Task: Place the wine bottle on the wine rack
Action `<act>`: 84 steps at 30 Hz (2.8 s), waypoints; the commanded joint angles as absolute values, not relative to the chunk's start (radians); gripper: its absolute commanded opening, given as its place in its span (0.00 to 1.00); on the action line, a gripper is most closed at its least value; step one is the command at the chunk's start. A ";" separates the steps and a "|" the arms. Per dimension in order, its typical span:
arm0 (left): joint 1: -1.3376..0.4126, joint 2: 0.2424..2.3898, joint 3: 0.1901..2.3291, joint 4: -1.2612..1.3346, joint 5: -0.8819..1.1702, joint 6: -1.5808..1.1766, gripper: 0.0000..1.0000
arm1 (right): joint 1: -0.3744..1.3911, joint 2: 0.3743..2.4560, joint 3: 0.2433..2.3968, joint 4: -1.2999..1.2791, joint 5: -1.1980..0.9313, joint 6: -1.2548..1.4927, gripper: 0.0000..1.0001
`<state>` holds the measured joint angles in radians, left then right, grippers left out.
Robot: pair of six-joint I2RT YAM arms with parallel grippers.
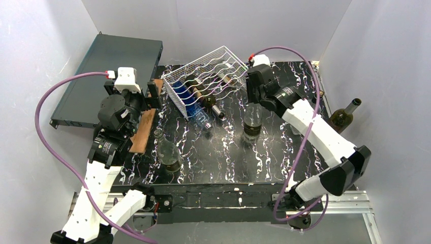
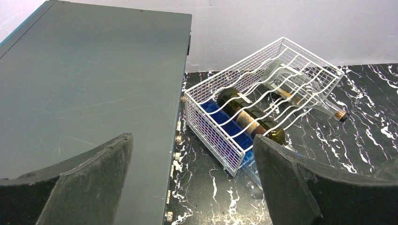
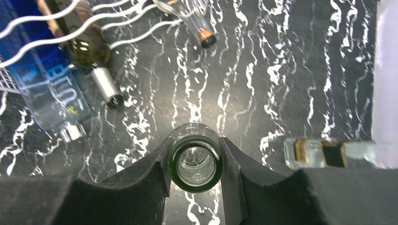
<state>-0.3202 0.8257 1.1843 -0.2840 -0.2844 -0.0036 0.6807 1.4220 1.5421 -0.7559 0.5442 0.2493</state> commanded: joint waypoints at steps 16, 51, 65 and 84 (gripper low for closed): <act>-0.324 0.816 1.180 -0.260 -0.308 0.023 0.99 | 0.629 1.426 1.430 -0.086 0.530 0.207 0.01; -0.324 0.844 1.177 -0.258 -0.291 0.012 0.99 | 0.629 1.128 1.179 -0.739 0.205 0.294 0.01; -0.324 0.838 1.182 -0.261 -0.290 0.012 0.99 | 0.629 1.088 1.028 -0.737 0.096 0.352 0.01; -0.325 0.836 1.179 -0.260 -0.299 0.015 0.99 | 0.709 1.203 0.717 -0.395 0.152 0.494 0.01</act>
